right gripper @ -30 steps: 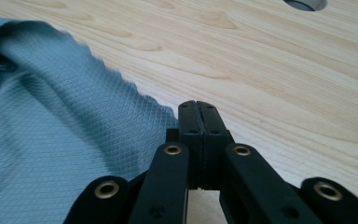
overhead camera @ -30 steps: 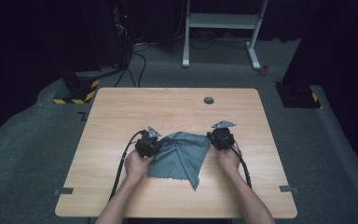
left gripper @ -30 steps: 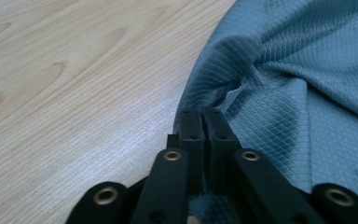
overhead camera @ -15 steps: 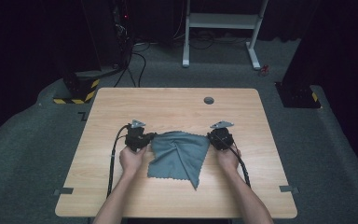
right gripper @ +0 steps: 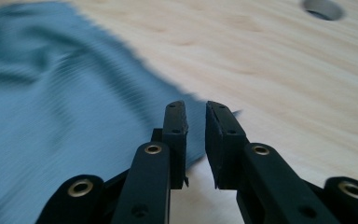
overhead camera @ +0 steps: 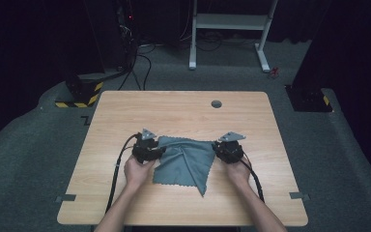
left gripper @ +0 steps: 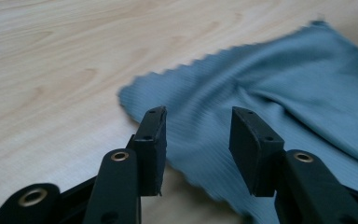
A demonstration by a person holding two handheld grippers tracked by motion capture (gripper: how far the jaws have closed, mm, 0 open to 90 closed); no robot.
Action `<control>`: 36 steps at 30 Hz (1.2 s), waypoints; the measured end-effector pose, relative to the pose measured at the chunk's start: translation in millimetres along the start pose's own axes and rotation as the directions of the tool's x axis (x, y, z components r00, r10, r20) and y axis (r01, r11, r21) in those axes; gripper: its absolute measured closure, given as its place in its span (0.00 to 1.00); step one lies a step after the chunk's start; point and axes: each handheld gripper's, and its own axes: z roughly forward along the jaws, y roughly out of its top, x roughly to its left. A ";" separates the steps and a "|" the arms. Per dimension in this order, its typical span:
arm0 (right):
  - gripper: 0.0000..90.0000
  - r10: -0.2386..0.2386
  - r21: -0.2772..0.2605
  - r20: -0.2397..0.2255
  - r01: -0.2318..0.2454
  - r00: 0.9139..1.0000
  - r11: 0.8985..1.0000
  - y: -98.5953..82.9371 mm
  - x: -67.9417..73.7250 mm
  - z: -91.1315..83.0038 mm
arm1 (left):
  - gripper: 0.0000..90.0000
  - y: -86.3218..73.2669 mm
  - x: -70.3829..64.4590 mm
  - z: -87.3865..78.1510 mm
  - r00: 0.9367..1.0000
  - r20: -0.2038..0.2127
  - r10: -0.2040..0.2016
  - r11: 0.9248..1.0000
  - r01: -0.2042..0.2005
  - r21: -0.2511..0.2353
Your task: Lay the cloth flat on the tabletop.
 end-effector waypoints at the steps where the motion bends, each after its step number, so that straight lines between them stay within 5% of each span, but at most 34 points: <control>1: 0.86 -0.025 -0.004 -0.018 0.025 1.000 1.000 -3.1 5.8 -4.5 | 0.63 -4.2 -5.1 -3.7 1.000 0.013 0.011 1.000 -0.011 -0.003; 7: 0.79 -0.128 0.023 -0.130 0.132 0.983 0.991 -18.9 39.5 -20.2 | 0.65 -28.2 -35.6 -20.9 0.993 0.050 0.112 0.994 -0.112 0.000; 12: 0.78 -0.131 0.064 -0.138 0.140 0.982 0.988 -26.1 46.4 -12.5 | 0.69 -41.7 -50.5 -20.5 0.983 0.031 0.183 0.982 -0.184 0.032; 14: 0.85 -0.124 0.071 -0.146 0.135 0.981 0.988 -27.8 45.6 -8.7 | 0.69 -44.3 -52.5 -17.9 0.981 0.020 0.195 0.980 -0.196 0.045; 17: 0.98 -0.157 0.077 -0.138 0.169 0.978 0.983 -26.8 46.9 -8.8 | 0.68 -47.2 -51.4 -12.5 0.981 -0.001 0.195 0.979 -0.194 0.060; 21: 1.00 -0.197 0.102 -0.125 0.210 0.972 0.972 -21.6 44.3 -7.9 | 0.66 -50.9 -46.5 -10.6 0.987 0.006 0.163 0.986 -0.163 0.044; 29: 0.99 -0.110 0.103 -0.046 0.114 0.993 0.988 -13.2 10.7 -9.4 | 0.61 -59.2 -43.6 -11.1 0.991 0.002 0.137 0.991 -0.137 -0.009; 32: 0.94 -0.093 0.095 -0.046 0.097 0.995 0.991 -15.2 8.2 -10.2 | 0.61 -58.2 -45.8 -11.4 0.991 -0.014 0.132 0.991 -0.132 -0.001; 36: 0.92 -0.098 0.048 -0.100 0.104 0.990 0.993 -19.1 18.6 -25.6 | 0.63 -56.5 -54.0 -16.2 0.986 0.000 0.165 0.986 -0.165 0.016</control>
